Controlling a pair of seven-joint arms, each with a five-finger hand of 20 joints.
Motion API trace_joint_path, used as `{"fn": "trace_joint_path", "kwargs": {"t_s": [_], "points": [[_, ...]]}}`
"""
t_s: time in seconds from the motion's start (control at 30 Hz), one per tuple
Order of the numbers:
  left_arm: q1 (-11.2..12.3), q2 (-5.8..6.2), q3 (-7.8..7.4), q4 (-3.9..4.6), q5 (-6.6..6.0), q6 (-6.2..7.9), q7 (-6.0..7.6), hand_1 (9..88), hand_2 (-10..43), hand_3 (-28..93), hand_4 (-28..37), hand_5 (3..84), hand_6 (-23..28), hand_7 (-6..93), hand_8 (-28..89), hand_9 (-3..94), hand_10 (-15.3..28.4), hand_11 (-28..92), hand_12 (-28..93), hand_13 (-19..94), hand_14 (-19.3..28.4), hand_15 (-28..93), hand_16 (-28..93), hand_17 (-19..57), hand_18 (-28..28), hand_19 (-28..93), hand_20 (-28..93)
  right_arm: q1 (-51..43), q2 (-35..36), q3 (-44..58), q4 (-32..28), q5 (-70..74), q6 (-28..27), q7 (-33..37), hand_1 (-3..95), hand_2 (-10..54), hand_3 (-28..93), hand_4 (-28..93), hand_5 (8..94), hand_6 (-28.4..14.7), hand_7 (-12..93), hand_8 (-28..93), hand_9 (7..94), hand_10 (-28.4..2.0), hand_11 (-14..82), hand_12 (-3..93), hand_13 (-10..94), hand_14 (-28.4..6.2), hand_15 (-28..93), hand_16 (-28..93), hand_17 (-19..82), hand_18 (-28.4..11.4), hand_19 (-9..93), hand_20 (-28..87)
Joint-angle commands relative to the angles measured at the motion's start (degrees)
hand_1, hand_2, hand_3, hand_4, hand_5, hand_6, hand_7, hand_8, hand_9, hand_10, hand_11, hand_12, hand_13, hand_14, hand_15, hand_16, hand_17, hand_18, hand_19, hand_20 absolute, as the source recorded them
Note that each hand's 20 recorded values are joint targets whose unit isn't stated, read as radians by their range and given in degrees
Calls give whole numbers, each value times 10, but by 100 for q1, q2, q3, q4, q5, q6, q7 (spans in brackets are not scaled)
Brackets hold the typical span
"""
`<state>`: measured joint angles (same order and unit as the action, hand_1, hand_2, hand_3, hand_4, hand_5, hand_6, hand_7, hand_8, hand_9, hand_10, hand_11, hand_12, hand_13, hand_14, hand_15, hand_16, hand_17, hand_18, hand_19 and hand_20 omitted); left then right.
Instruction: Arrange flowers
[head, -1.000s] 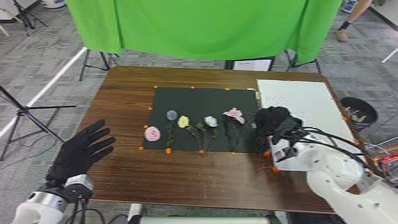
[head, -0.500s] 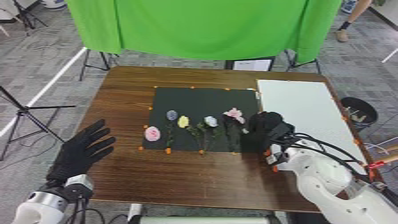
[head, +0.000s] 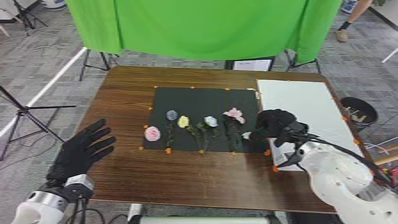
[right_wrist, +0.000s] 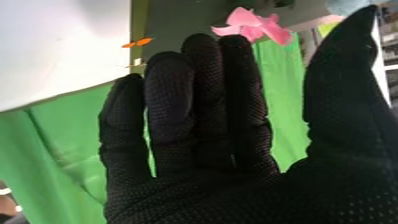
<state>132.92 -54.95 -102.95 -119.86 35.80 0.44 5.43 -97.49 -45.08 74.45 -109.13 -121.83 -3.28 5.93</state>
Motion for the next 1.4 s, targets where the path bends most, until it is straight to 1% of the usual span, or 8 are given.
{"fn": "trace_joint_path", "kwargs": {"t_s": [0.03,0.33,0.43,0.5,0.7,0.87,1.3,1.4], "points": [[-17,-15,-4,-18,9,-70,18,259,8,711,-283,284,46,195,-110,244,120,204,169,181,166,338,-9,-97,203,400,106,-450,-228,846,-326,1914,-279,-184,169,-95,867,-283,422,-10,532,-221,485,-108,415,274,473,-93,715,275,177,-208,701,521],[-103,-198,71,-136,176,-25,324,256,1,713,-283,279,45,193,-110,232,116,200,170,168,159,330,-9,-98,203,398,106,-1250,-1287,2093,-881,5579,495,-389,171,-36,903,-271,348,-12,322,-177,381,-126,200,224,295,-108,436,170,121,-203,527,321],[-167,-199,207,-161,143,78,521,256,-15,706,-283,271,44,192,-108,213,110,194,172,151,153,311,-9,-99,204,392,103,-1391,-1728,2384,-912,6516,173,-425,128,-23,883,-268,350,-7,218,-133,369,-122,111,211,261,-112,279,209,87,-208,419,245],[-214,-240,251,-158,149,36,521,255,-20,704,-283,269,43,194,-108,210,109,191,174,146,151,296,-6,-99,205,386,101,-1487,-1971,2505,-922,6714,46,-393,100,-19,867,-275,348,-17,173,-114,357,-117,77,206,241,-111,177,262,43,-213,380,215],[-365,-465,501,-117,186,158,716,254,-22,703,-283,265,42,195,-108,199,104,174,177,139,146,263,9,-104,203,370,97,-1868,-2448,2836,-1094,6828,-38,-352,78,-41,857,-282,308,-21,122,-91,302,-100,14,212,199,-104,-8,370,-29,-200,317,152],[-382,-505,463,-126,403,96,584,256,-27,702,-283,262,41,194,-108,195,100,154,178,132,139,215,19,-113,201,345,89,-1990,-2536,2928,-1135,6653,-51,-348,90,-58,861,-281,304,-4,132,-93,292,-93,13,217,190,-105,-32,396,-49,-203,314,146],[-704,-640,691,30,313,93,604,246,-40,686,-283,251,39,192,-106,183,96,124,197,121,137,179,47,-128,206,324,80,-2228,-2651,3177,-1265,6448,-260,-275,102,-67,861,-277,292,-15,136,-95,287,-89,9,226,199,-98,-47,419,-61,-197,315,136],[-826,-600,785,59,296,166,754,238,-39,681,-283,252,40,191,-106,185,97,125,198,121,137,181,48,-129,203,323,81,-2258,-2671,3246,-1302,6491,-309,-265,103,-68,861,-276,291,-17,139,-93,289,-91,10,228,203,-101,-44,421,-62,-198,317,136]]}}
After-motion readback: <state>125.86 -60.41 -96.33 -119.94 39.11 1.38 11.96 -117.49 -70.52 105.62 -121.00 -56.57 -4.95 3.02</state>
